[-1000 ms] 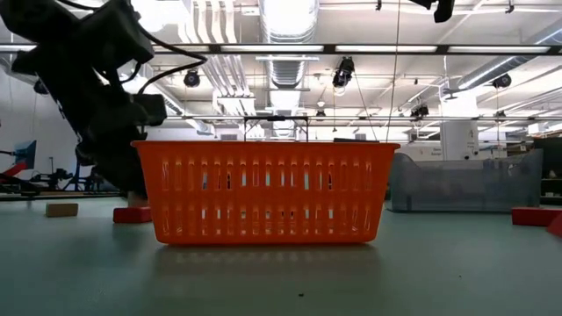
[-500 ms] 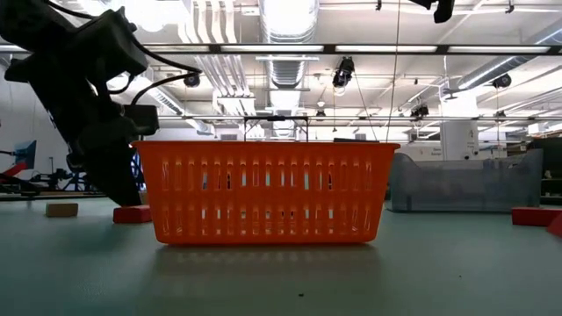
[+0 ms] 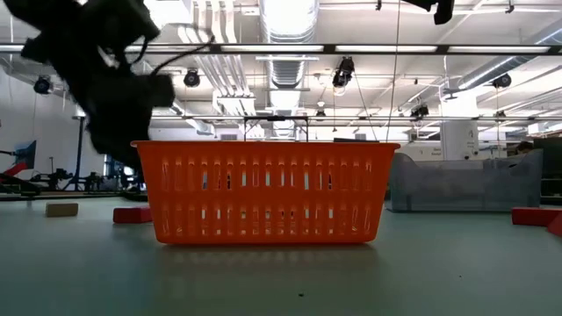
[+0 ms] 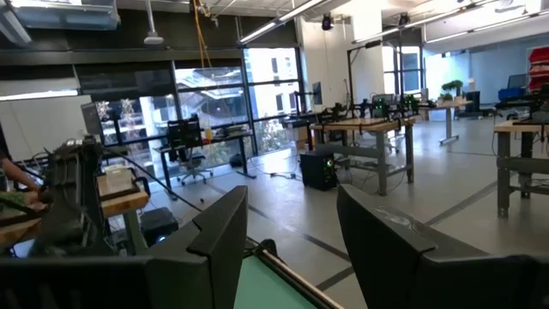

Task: Sort & place blocks by color
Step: Put the brown block into the green bin

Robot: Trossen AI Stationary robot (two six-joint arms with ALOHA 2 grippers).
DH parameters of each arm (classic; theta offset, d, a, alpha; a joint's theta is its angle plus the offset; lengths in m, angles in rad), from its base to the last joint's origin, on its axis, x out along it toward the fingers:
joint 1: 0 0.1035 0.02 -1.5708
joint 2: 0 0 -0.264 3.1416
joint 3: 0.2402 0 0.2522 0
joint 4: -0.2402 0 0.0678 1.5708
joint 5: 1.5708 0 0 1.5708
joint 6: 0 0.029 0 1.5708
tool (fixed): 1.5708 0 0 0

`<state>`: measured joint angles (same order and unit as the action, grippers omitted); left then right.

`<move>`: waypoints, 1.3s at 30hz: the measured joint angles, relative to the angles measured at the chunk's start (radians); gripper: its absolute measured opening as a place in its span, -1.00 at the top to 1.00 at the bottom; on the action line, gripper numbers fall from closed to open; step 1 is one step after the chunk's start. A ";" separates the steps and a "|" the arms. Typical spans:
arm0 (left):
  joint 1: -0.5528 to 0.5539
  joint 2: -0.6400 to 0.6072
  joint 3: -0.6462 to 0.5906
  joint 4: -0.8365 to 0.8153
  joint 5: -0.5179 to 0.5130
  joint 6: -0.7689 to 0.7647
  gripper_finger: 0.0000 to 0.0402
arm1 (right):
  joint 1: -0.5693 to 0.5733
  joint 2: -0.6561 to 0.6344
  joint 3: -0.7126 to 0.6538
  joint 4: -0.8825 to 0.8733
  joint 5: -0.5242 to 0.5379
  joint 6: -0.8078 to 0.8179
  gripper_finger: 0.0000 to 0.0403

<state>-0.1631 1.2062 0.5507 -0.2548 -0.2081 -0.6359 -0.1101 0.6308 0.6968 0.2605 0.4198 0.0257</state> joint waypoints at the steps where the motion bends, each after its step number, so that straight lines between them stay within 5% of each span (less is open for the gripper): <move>1: 0.000 -0.005 0.028 -0.010 0.012 0.023 0.41 | 0.000 0.000 0.000 0.000 0.000 0.000 0.15; 10: 0.057 0.004 0.358 -0.291 0.026 0.173 0.41 | 0.001 0.000 0.000 0.000 -0.006 0.139 0.15; 23: 0.280 0.049 0.592 -0.309 0.077 0.388 0.41 | 0.000 -0.064 0.000 -0.011 -0.050 0.183 0.20; 39: 0.486 0.416 0.979 -0.443 0.258 0.762 0.41 | 0.000 -0.082 0.000 -0.025 -0.027 0.357 0.20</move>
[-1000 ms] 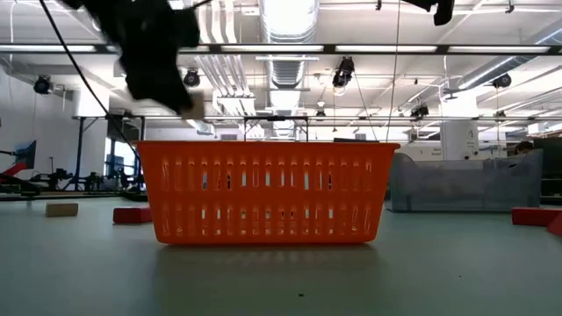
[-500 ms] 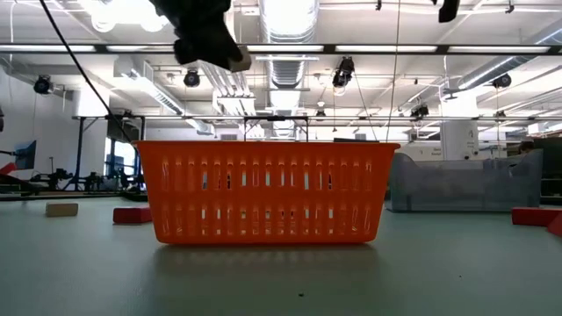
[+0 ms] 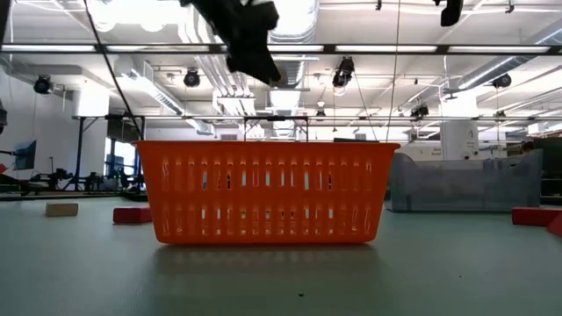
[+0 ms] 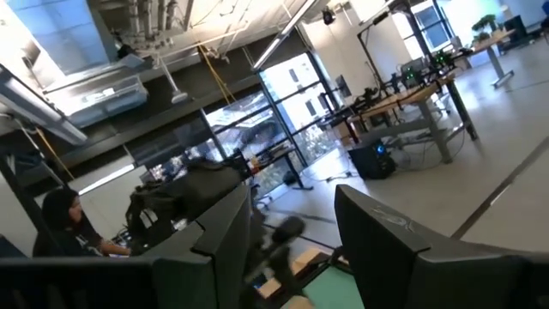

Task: Sort & place blocks by color
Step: Put the brown block into the green bin

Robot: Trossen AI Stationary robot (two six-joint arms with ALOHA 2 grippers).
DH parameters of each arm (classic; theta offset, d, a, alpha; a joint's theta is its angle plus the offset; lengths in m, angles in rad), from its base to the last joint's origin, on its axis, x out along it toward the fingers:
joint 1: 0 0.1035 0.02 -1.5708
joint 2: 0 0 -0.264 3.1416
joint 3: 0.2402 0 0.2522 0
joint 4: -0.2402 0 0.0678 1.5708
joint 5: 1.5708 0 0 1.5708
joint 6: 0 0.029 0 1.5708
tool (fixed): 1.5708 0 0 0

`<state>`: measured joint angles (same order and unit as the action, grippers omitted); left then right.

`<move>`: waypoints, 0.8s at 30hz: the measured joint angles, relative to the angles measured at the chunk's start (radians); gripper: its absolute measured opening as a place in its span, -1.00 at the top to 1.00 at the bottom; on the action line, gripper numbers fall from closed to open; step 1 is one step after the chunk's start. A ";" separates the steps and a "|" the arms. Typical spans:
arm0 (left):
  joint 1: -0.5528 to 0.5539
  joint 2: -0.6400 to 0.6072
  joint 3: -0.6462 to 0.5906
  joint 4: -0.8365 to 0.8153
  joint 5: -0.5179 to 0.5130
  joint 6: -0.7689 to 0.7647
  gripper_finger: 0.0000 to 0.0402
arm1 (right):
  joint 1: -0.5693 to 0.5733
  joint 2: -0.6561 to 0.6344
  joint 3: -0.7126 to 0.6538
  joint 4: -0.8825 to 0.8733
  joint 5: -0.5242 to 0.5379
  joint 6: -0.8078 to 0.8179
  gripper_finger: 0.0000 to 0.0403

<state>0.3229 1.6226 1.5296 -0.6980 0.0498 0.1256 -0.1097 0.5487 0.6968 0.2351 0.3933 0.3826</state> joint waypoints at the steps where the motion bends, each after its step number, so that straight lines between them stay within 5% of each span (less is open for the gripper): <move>1: 0.014 0.024 0.013 -0.001 0.010 0.028 0.41 | 0.000 0.000 0.000 0.000 0.000 0.001 0.20; 12: 0.161 0.228 0.030 0.025 0.071 0.142 0.41 | 0.000 0.003 0.000 0.001 0.000 0.012 0.20; 24: 0.204 0.376 0.023 0.081 0.076 0.170 0.41 | 0.000 0.005 0.000 -0.006 0.002 0.011 0.20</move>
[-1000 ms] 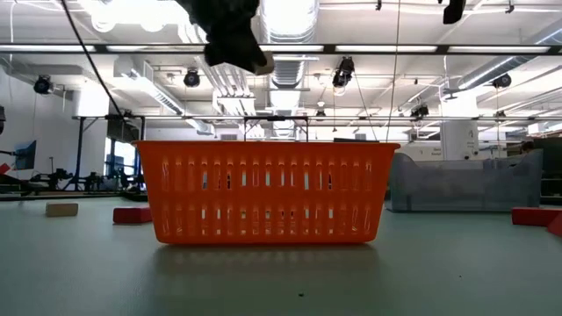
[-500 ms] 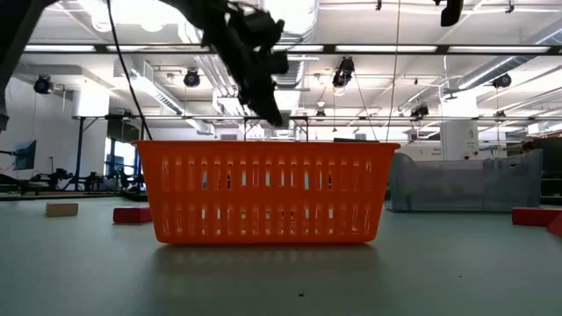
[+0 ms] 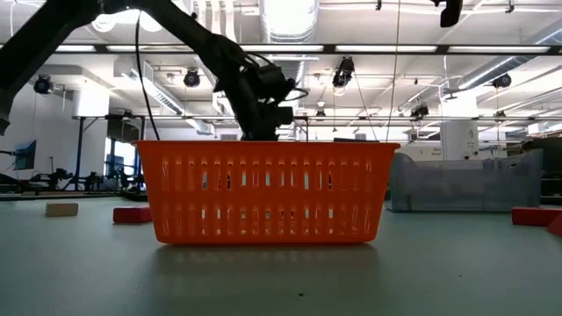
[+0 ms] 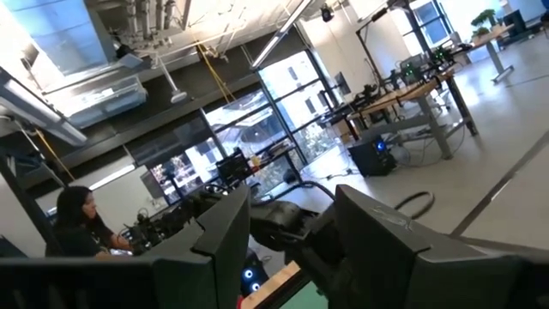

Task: Sort & place blocks by color
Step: Put the brown block into the green bin, then put the red block into the black bin

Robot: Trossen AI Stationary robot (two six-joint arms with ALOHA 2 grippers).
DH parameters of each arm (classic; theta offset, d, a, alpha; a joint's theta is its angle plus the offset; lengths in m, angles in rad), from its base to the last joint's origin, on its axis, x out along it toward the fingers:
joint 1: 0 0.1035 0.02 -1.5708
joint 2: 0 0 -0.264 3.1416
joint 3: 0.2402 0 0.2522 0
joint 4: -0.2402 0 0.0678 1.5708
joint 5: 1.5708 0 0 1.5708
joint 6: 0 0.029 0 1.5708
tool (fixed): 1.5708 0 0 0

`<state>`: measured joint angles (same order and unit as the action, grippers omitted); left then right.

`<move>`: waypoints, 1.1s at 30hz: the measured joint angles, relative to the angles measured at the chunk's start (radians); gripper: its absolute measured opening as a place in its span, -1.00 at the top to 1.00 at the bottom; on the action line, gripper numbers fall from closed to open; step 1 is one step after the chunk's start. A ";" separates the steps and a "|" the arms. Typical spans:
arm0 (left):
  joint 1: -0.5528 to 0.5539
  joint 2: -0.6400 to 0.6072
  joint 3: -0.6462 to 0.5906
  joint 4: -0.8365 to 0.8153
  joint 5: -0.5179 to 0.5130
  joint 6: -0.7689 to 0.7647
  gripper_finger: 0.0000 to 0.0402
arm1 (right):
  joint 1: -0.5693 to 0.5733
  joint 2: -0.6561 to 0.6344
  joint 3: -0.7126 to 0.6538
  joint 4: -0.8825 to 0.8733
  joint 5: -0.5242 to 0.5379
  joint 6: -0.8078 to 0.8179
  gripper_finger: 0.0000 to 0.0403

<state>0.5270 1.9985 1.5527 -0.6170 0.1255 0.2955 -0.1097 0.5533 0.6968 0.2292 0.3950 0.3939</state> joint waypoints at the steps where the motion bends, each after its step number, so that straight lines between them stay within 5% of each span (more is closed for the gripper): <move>1: 0.000 0.008 -0.001 0.002 0.000 -0.001 0.41 | 0.000 0.000 0.000 -0.003 0.000 0.000 0.20; 33: 0.010 0.038 -0.010 0.086 -0.009 -0.027 0.07 | 0.000 0.000 0.000 -0.023 0.026 0.007 0.20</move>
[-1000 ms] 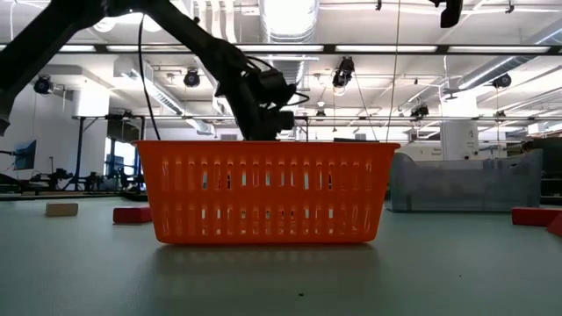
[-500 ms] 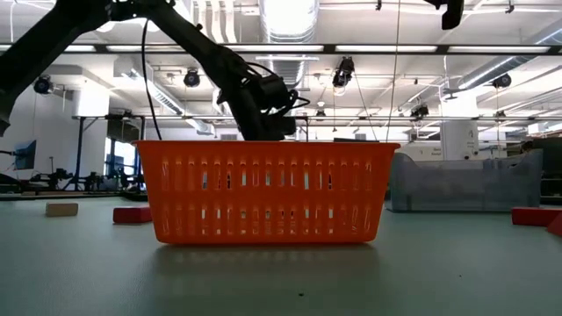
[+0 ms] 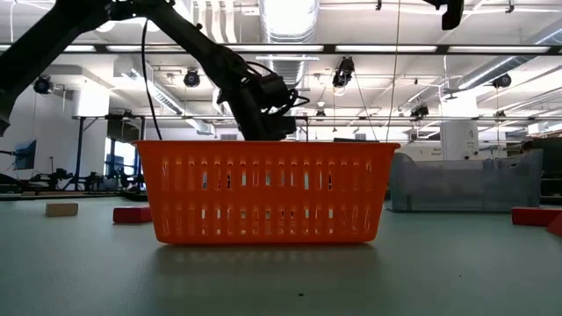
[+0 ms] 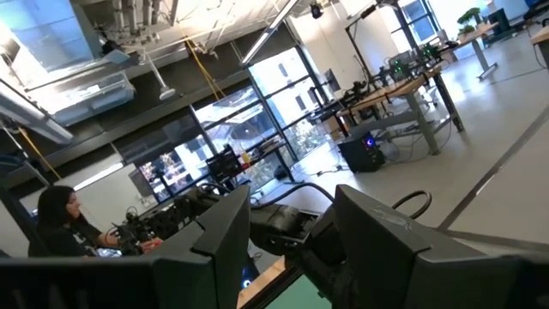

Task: Sort & place blocks by color
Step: Put the red block into the black bin

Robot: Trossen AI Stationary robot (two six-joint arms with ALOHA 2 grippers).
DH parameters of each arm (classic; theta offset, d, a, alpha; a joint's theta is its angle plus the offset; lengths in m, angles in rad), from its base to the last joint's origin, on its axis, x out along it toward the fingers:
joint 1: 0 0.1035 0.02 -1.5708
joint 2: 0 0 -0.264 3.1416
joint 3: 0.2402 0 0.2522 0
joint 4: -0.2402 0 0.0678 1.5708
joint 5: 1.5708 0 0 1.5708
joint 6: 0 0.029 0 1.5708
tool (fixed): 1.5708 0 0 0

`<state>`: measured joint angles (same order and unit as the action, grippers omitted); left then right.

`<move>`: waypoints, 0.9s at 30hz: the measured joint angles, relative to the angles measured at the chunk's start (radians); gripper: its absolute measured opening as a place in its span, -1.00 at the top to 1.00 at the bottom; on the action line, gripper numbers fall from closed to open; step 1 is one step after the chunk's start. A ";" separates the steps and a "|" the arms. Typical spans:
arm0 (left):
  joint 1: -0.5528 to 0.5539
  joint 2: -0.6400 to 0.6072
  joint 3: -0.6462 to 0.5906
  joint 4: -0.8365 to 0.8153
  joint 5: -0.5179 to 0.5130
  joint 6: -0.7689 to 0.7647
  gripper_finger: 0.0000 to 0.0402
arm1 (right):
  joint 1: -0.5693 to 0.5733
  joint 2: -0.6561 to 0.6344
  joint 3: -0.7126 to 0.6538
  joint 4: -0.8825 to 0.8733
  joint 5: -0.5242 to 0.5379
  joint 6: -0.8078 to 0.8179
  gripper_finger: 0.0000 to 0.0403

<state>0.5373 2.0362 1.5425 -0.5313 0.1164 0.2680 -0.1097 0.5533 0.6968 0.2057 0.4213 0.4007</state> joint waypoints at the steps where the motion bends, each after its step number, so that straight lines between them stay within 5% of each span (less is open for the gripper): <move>1: 0.000 -0.004 0.000 -0.001 -0.002 0.001 0.05 | 0.000 0.000 0.000 0.000 0.000 0.001 0.20; 12: -0.017 -0.170 0.002 -0.003 -0.005 -0.034 0.01 | 0.000 0.004 0.000 -0.002 -0.011 0.138 0.20; 27: -0.125 -0.554 -0.010 0.001 -0.001 -0.316 0.01 | 0.001 0.109 0.000 0.000 -0.294 0.483 0.20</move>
<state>0.4126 1.4819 1.5326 -0.5306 0.1152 -0.0480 -0.1089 0.6624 0.6968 0.2062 0.1277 0.8840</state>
